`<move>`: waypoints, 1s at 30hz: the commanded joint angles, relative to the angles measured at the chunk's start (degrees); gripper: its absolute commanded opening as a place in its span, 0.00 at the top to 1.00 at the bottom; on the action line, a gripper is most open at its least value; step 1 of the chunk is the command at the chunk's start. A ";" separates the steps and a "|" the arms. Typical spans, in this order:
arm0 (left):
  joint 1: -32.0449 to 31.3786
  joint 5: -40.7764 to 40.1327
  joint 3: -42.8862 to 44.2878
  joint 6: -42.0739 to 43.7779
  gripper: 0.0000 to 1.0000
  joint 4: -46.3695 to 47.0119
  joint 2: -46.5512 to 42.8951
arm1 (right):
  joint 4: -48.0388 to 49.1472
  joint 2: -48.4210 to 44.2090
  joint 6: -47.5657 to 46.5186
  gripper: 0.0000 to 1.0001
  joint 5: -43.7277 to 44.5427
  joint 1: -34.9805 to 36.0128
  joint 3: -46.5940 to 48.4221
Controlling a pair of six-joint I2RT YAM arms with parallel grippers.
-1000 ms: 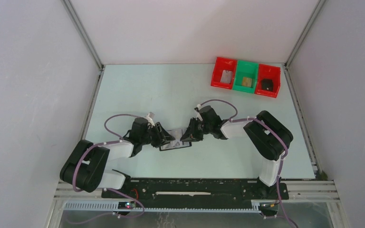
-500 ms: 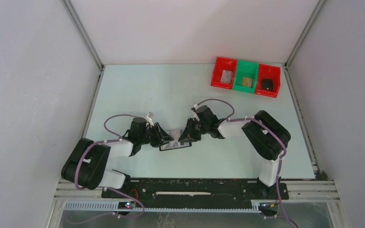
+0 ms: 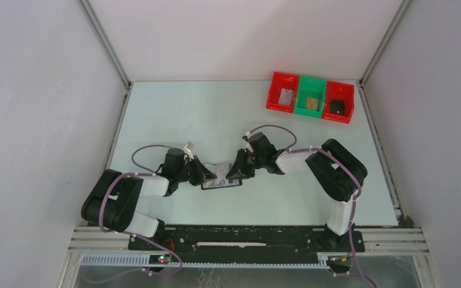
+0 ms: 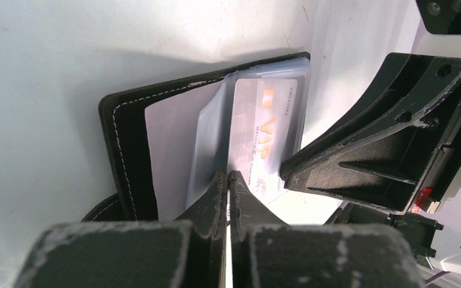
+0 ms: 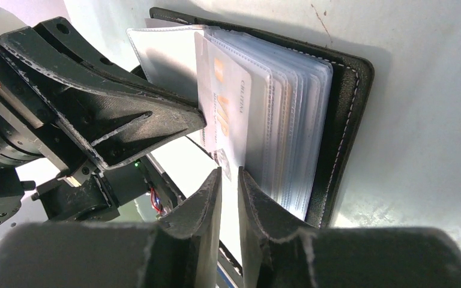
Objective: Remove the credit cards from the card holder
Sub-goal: Remove the credit card from the card holder.
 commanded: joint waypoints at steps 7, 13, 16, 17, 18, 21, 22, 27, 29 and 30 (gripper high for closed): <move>-0.16 -11.06 2.41 4.55 1.00 -15.97 -10.17 | -1.83 1.29 -1.42 0.75 2.46 -1.13 -0.44; -0.08 -15.76 6.30 7.51 1.00 -26.80 -16.30 | -1.93 -1.70 -1.59 0.65 1.18 -2.18 -0.55; -0.06 -14.62 7.39 7.45 1.00 -28.28 -18.71 | -1.94 -4.00 -1.68 0.58 0.50 -2.79 -0.59; -0.06 -14.23 7.79 7.49 1.00 -28.79 -19.59 | -2.13 -4.88 -1.77 0.55 0.47 -2.92 -0.55; -0.06 -13.80 8.31 7.51 1.00 -29.41 -20.31 | -2.35 -5.72 -1.94 0.53 0.38 -3.16 -0.55; -0.06 -13.14 11.27 8.95 1.00 -33.28 -21.04 | -2.86 -8.09 -2.48 0.50 -0.02 -3.75 -0.55; -0.07 -12.63 12.42 9.64 1.00 -35.17 -20.90 | -2.76 -8.60 -2.66 0.49 -0.47 -4.10 -0.55; 0.00 -9.55 15.73 10.22 1.00 -37.36 -21.93 | 1.09 -8.82 -1.47 0.45 -5.13 -5.72 -1.17; 0.11 -8.09 16.64 10.06 1.00 -37.78 -23.13 | 5.68 -9.42 0.55 0.42 -7.64 -6.22 -2.38; 0.15 -7.62 17.10 9.97 1.00 -38.21 -23.96 | 7.68 -9.78 1.69 0.41 -8.84 -6.41 -2.99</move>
